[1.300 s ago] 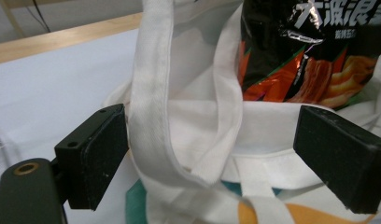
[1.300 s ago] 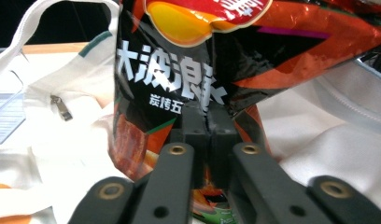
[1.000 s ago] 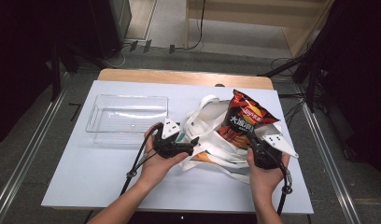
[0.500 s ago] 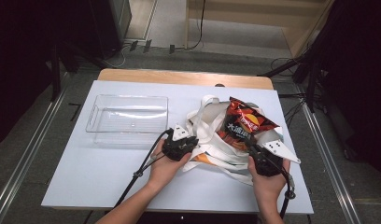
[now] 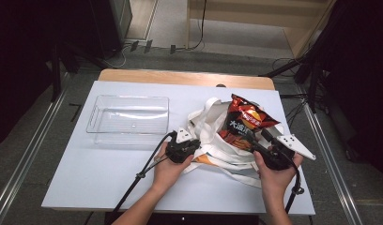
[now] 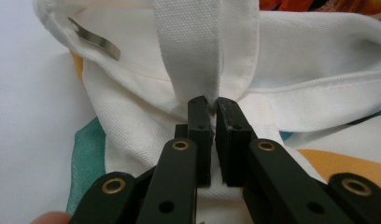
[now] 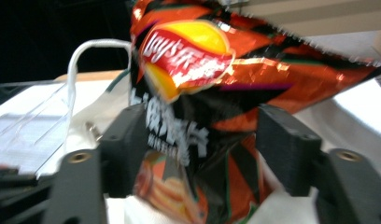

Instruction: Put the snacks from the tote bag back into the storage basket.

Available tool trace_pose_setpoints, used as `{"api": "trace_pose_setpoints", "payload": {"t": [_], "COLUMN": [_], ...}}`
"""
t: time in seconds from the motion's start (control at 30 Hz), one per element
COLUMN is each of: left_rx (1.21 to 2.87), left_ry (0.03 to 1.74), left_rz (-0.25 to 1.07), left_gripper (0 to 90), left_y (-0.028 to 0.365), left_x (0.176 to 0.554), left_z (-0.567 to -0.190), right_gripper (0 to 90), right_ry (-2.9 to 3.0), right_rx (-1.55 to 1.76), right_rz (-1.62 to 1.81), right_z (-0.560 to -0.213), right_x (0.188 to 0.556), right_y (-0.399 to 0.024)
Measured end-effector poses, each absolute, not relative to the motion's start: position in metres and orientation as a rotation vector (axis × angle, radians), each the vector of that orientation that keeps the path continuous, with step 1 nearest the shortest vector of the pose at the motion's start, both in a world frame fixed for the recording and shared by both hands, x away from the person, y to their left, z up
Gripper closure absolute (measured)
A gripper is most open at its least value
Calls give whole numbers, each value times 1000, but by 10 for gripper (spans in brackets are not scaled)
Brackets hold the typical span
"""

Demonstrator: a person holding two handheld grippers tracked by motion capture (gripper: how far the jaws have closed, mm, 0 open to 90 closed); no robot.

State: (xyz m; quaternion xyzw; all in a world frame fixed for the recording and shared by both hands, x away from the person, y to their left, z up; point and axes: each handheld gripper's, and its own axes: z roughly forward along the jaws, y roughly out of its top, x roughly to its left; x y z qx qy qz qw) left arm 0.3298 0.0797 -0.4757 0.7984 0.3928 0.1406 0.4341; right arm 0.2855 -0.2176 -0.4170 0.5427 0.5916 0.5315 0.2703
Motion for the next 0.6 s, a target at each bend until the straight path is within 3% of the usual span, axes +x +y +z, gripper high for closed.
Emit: {"api": "trace_pose_setpoints", "payload": {"t": [0.03,0.07,0.1,0.4,0.43,0.47,0.5,0.53,0.57,0.6], "left_rx": [1988,1988,1989,1995,1993,1993,1997,1997,1997,1998], "left_ry": [978,978,976,969,968,968,964,964,963,962], "left_rz": [339,339,350,367,371,371,376,376,379,389], "left_gripper": [857,857,857,856,856,856,856,855,855,850], "left_y": [81,81,80,79,79,79,79,79,79,79], "left_x": [331,331,330,328,328,328,328,328,328,327], "left_z": [-476,-476,-476,-475,-476,-476,-475,-475,-475,-475], "right_gripper": [237,237,173,141,272,272,483,483,585,751], "right_ry": [1590,1590,1584,1576,1601,1601,1606,1606,1607,1593], "right_rx": [1492,1492,1534,1595,1567,1567,1532,1532,1515,1524], "right_rz": [1452,1452,1439,1421,1328,1328,1263,1263,1259,1257], "right_z": [-414,-414,-413,-414,-419,-419,-424,-424,-426,-427], "right_x": [291,291,297,309,307,307,305,305,304,302], "right_y": [-218,-218,-220,-211,-199,-199,-190,-190,-187,-186]}}
